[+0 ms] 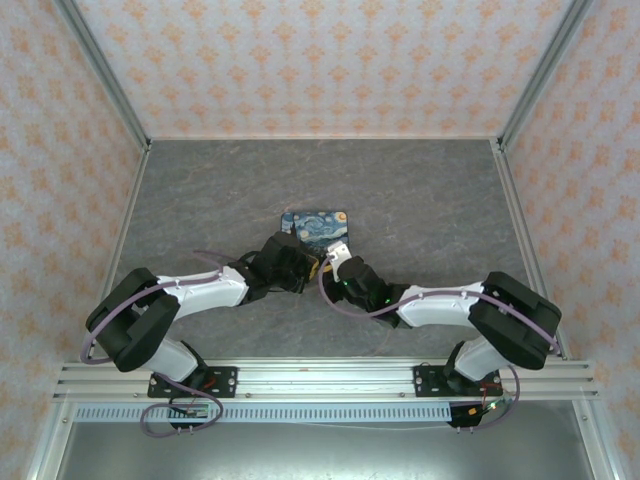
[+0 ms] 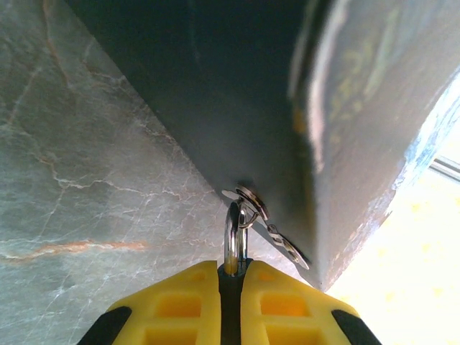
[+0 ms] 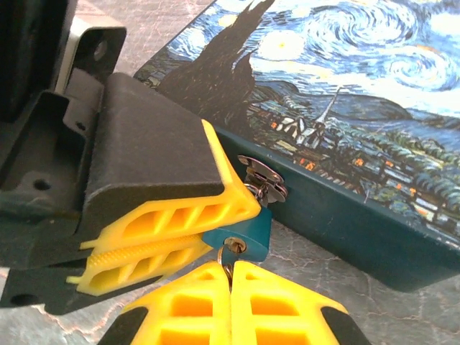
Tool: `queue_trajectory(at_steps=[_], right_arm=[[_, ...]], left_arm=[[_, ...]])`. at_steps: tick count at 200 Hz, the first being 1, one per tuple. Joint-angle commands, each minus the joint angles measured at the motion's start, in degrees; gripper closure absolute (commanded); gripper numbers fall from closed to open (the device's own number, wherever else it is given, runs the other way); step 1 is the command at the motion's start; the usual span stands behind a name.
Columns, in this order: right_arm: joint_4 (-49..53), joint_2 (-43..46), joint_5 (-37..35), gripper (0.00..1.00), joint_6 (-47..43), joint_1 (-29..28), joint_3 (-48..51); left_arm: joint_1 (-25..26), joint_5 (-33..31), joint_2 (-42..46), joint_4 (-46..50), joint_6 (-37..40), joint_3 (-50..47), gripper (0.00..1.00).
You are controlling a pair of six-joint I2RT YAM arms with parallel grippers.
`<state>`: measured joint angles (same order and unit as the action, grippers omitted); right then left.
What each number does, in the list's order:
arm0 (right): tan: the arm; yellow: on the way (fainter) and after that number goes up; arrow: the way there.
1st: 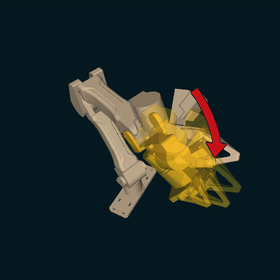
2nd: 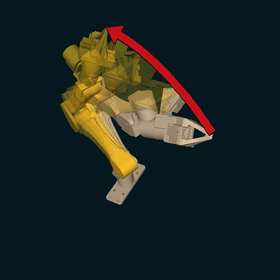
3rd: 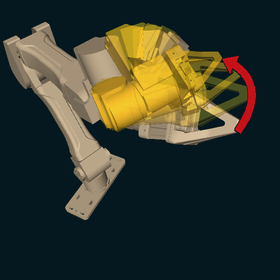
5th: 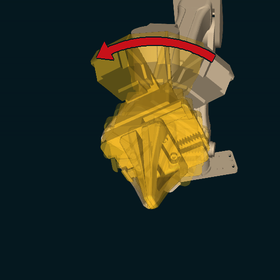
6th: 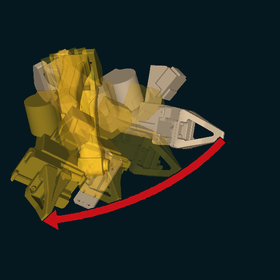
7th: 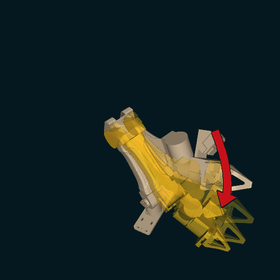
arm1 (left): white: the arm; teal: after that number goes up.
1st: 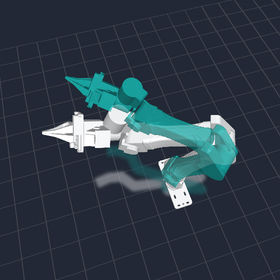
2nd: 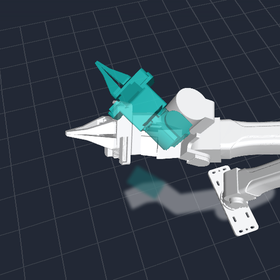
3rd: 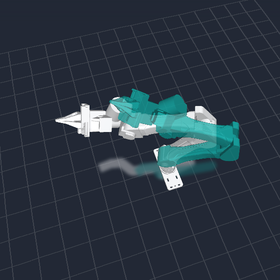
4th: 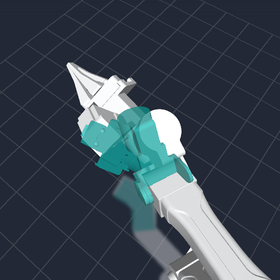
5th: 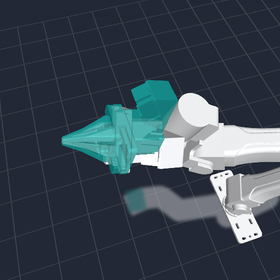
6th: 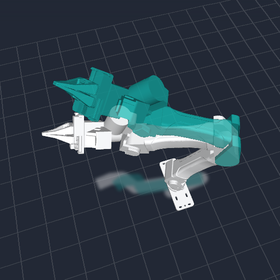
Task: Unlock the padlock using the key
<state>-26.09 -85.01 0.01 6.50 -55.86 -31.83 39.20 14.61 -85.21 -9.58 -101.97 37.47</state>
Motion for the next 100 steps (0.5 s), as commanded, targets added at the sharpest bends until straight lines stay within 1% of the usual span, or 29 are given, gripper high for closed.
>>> queue_trajectory(at_steps=[1,27,46,55,100], right_arm=[[-8.1,-1.75,-0.64,1.0,10.1,-0.22,-1.64],[-9.73,-3.88,0.38,1.0,14.47,-0.17,-1.92],[-9.85,-3.7,-1.08,1.0,16.35,-0.22,-1.23],[-9.99,-3.26,-1.51,1.0,16.77,-0.07,-0.96],[-8.56,-2.66,1.18,1.0,17.53,1.33,-0.88]], left_arm=[[0.79,3.49,0.53,2.12,0.47,0.16,1.0],[0.79,3.41,0.75,2.29,0.5,-0.05,1.0],[0.79,3.3,1.05,2.4,0.55,-0.36,1.0],[0.79,3.23,1.17,2.46,0.55,-0.48,1.0],[0.79,3.27,1.25,2.3,0.55,-0.52,1.0]])
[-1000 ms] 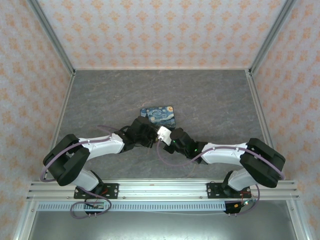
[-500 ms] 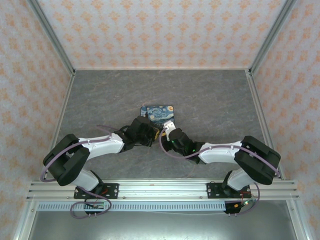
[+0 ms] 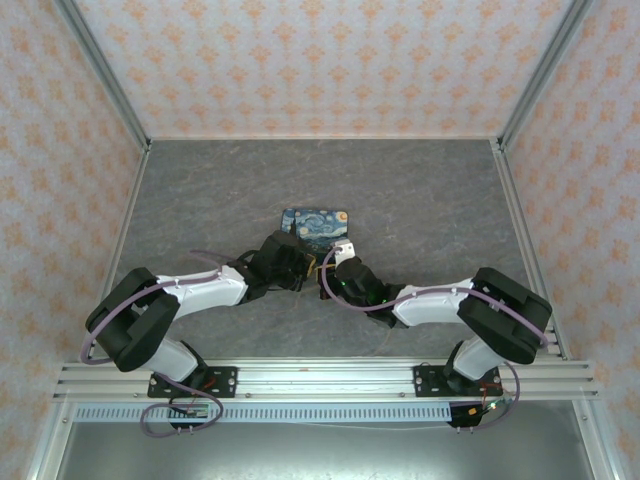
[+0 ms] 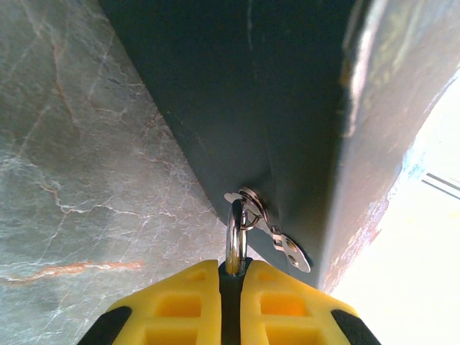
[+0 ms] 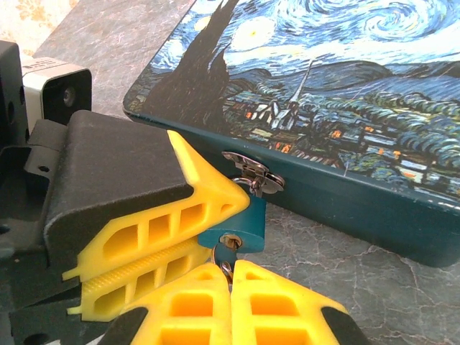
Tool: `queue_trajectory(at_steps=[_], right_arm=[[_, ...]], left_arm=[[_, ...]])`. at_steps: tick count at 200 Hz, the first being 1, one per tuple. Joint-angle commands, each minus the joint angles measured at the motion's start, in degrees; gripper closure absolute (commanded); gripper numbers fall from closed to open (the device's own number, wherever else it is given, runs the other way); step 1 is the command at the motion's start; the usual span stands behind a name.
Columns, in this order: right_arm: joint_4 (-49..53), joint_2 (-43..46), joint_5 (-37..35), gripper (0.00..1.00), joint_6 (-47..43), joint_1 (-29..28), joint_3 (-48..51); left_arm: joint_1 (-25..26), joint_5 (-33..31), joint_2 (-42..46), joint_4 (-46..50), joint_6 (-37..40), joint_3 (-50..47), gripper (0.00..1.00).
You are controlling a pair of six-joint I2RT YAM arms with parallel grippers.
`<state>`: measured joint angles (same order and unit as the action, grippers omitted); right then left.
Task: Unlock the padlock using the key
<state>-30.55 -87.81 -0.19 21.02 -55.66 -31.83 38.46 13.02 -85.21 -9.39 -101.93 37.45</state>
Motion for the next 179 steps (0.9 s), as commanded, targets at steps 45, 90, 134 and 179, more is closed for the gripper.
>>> queue_trajectory(at_steps=[45,90,134,179], right_arm=[[-4.79,0.34,5.97,1.0,3.67,3.48,0.28],[-6.94,-0.61,8.18,1.0,6.83,4.94,1.0],[-3.22,-1.98,7.83,1.0,8.4,5.03,-0.51],[-3.52,-3.58,6.33,1.0,12.37,5.03,0.17]], left_arm=[[1.49,4.45,1.89,2.98,0.86,-0.55,1.0],[1.52,4.3,1.8,3.13,1.12,-0.45,1.0],[1.54,4.56,0.28,2.76,1.57,-0.36,1.0],[1.5,4.59,-1.19,2.82,2.38,0.14,1.0]])
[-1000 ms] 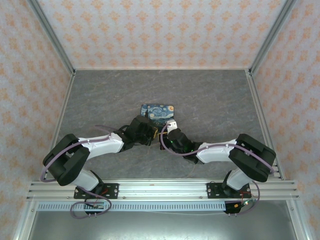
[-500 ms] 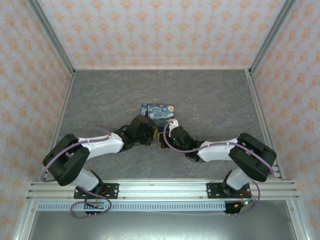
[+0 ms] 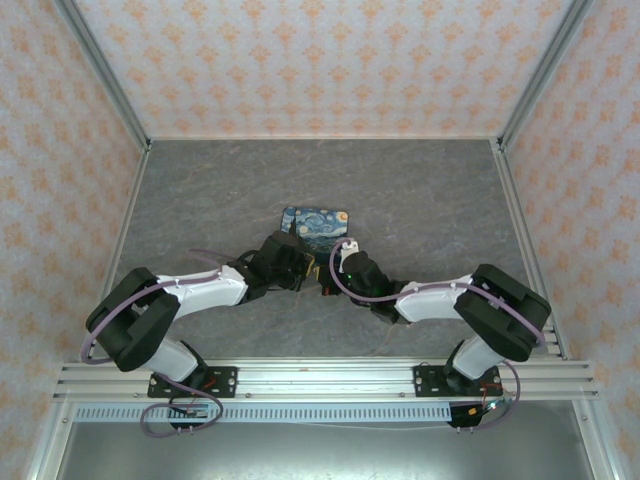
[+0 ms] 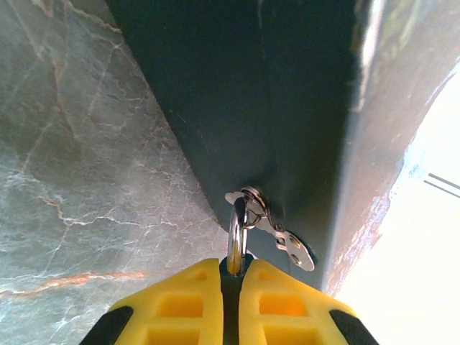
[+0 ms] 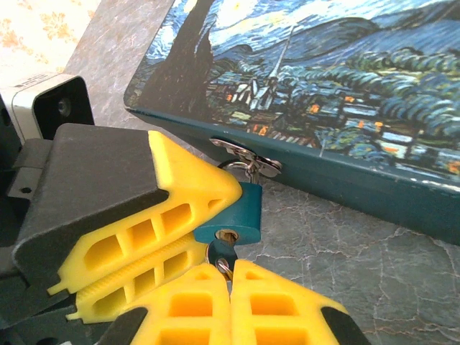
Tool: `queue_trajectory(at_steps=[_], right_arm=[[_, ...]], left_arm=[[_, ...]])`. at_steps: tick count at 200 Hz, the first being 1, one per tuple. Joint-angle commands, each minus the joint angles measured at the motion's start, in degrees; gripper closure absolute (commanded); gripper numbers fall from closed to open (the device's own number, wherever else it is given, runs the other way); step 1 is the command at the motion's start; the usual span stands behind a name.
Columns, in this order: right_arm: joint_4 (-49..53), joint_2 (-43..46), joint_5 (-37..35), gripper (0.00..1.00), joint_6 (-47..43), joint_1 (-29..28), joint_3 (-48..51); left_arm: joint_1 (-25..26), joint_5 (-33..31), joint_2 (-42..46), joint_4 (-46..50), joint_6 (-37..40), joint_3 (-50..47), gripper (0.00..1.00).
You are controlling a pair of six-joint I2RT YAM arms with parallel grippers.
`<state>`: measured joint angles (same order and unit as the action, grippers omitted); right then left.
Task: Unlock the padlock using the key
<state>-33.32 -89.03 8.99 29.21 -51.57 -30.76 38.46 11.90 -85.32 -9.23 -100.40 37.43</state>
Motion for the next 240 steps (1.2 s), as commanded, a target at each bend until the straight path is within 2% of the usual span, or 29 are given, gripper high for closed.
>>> queue_trajectory(at_steps=[1,39,93,109,131,155,177,208,240], right_arm=[[-0.76,-2.32,-2.93,1.0,4.22,0.95,-0.89],[-0.43,-2.42,-4.12,1.0,5.75,0.95,-0.52],[-1.7,-3.96,-3.06,1.0,8.0,0.95,-0.22],[-3.28,-4.3,-2.55,1.0,8.65,1.0,0.26],[-5.64,-4.51,-1.83,1.0,8.67,1.02,0.86],[-7.9,-4.81,-0.7,1.0,8.26,1.03,1.01],[-9.26,-5.17,0.64,1.0,8.02,1.05,0.89],[-9.19,-5.77,0.58,1.0,8.6,1.03,0.92],[-12.45,-6.24,1.81,1.0,14.47,1.64,2.24]], left_arm=[[1.52,5.69,-1.08,2.74,0.92,0.13,1.0],[1.23,4.28,-0.52,7.1,3.1,0.99,0.84],[-0.53,3.11,2.57,8.9,4.53,-1.58,0.74],[-1.12,1.99,5.03,9.83,5.57,-2.42,0.62],[-2.18,-0.31,9.57,12.76,8.36,-2.98,0.38],[-3.83,-2.94,15.24,17.32,11.93,-2.89,0.25],[-5.59,-3.63,19.43,19.18,14.29,-3.3,0.19],[-7.47,-2.99,22.46,19.7,15.29,-4.4,0.18],[-8.81,-3.05,24.87,19.02,18.95,-4.76,0.18]])
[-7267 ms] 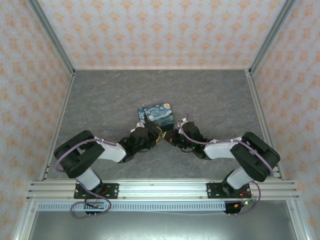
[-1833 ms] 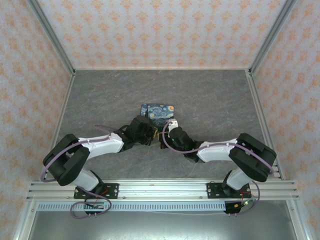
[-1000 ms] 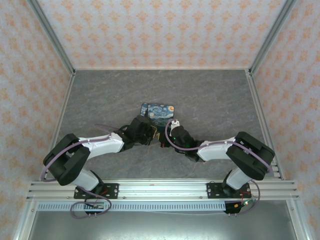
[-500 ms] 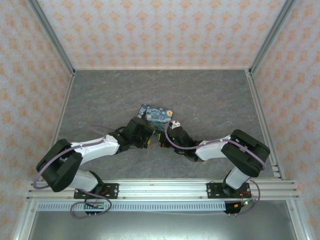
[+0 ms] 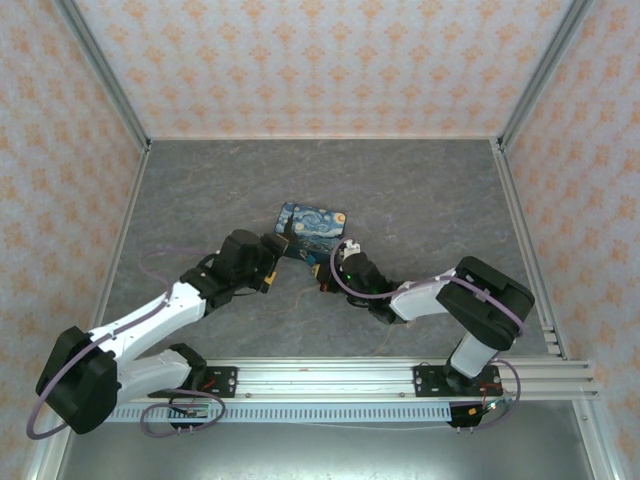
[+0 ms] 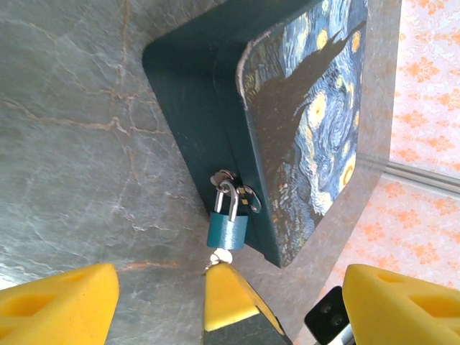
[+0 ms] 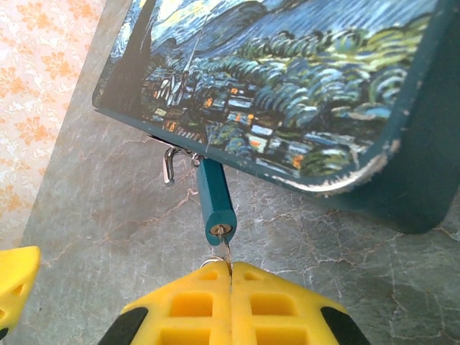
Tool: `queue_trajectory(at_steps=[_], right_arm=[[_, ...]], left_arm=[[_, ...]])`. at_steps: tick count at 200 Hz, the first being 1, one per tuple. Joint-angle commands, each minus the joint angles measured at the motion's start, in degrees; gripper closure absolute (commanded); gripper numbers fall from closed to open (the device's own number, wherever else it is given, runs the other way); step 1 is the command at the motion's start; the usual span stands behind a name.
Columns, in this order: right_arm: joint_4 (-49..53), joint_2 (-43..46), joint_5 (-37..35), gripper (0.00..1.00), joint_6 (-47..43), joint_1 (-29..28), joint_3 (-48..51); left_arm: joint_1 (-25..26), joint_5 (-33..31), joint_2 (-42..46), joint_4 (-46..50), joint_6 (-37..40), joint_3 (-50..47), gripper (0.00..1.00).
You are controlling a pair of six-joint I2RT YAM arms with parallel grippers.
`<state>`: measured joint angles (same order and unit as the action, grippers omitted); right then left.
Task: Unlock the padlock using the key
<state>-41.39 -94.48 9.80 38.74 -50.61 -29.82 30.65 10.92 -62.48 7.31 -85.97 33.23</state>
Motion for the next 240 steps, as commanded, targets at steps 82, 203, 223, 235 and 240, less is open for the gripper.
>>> queue_trajectory(at_steps=[82,203,223,235,240], right_arm=[[-15.84,-7.73,3.47,1.0,26.12,1.14,2.27],[-2.59,3.18,1.82,0.33,13.6,3.44,2.87],[-3.35,3.47,7.94,0.33,11.91,6.34,1.64],[-2.13,4.32,8.72,0.32,11.2,7.54,1.36],[-0.9,4.81,8.59,0.32,10.84,7.94,1.26]], left_arm=[[-12.19,1.61,-0.94,7.69,19.26,4.75,0.08],[-17.65,10.97,-22.34,7.03,38.41,21.28,0.08],[-17.61,11.65,-25.98,8.12,41.01,24.29,0.09],[-17.64,11.92,-28.0,8.81,42.29,25.78,0.1],[-17.65,12.28,-28.78,8.73,42.86,26.27,0.1]])
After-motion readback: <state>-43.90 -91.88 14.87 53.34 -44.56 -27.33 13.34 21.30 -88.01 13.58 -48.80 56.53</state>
